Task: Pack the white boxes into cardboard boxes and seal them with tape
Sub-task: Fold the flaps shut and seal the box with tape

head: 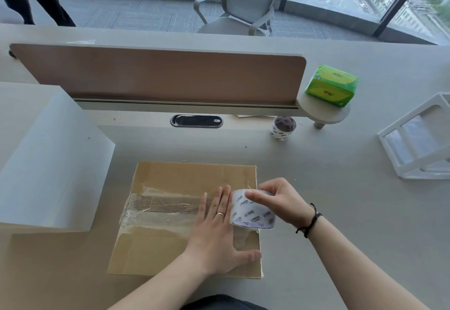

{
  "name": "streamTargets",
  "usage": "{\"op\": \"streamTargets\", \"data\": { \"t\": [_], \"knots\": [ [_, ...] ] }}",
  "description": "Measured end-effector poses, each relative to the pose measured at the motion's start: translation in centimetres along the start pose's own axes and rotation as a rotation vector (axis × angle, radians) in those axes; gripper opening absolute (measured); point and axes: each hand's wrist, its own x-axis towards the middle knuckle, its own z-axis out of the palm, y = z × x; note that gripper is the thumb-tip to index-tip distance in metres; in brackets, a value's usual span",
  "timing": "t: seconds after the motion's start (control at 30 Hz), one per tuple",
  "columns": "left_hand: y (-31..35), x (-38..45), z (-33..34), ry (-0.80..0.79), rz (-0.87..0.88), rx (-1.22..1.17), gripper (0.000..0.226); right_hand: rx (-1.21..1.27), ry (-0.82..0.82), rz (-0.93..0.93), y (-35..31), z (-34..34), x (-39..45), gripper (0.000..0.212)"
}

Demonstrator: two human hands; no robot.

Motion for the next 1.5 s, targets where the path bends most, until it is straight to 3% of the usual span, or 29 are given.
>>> {"op": "streamTargets", "data": {
  "t": [0.2, 0.3, 0.37, 0.6, 0.77, 1.03, 1.23, 1.5],
  "knots": [
    [-0.1, 0.4, 0.6, 0.074, 0.023, 0.008, 0.125, 0.041, 0.040, 0.018, 0.2, 0.1, 0.5, 0.047],
    [-0.1, 0.4, 1.1, 0.097, 0.018, -0.004, 0.125, 0.007, 0.025, 0.021, 0.1, 0.0, 0.4, 0.057],
    [-0.3, 0.4, 1.3, 0.077, 0.018, -0.027, 0.124, -0.045, 0.010, 0.028, -0.1, 0.1, 0.3, 0.066],
    [0.0, 0.2, 0.3, 0.050, -0.005, 0.023, 0.121, -0.358, 0.133, 0.068, 2.0, -4.2, -1.0, 0.065],
    [0.4, 0.3, 0.1, 0.023, -0.023, 0.110, 0.114, -0.343, 0.138, 0.054, 2.8, -4.3, -1.3, 0.066],
    [1.2, 1.1, 0.3, 0.019, 0.045, 0.110, 0.119, -0.356, 0.135, 0.034, 2.9, -4.4, -1.3, 0.068],
    [2.7, 0.9, -0.1, 0.011, -0.003, 0.112, 0.124, -0.382, 0.131, 0.059, 3.6, -4.4, -1.3, 0.070],
    [1.9, 1.2, 1.2, 0.065, 0.128, 0.147, 0.103, -0.249, 0.103, 0.139, 5.7, -4.3, -1.3, 0.067]
  ]
}}
